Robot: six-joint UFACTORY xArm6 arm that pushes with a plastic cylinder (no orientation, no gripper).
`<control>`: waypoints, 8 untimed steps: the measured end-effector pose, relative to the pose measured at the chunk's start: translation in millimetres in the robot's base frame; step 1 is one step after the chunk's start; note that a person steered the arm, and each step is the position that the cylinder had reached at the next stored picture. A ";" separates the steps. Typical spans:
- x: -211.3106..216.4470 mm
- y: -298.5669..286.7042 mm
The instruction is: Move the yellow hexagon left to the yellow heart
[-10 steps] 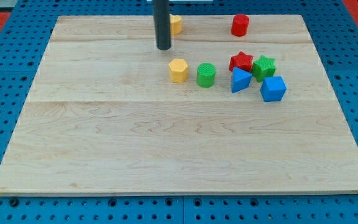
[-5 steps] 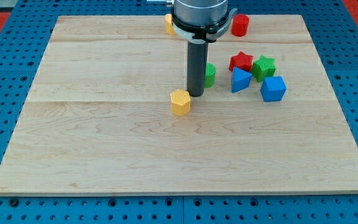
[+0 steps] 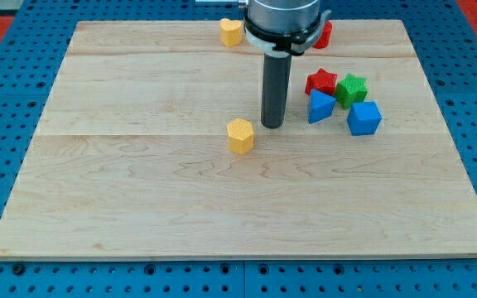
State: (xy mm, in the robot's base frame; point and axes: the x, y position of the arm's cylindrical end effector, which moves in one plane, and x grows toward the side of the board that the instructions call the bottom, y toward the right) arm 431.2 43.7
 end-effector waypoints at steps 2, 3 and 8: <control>46.1 1.5; 40.3 -72.2; -43.9 -74.3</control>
State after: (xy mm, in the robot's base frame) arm 387.4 -30.6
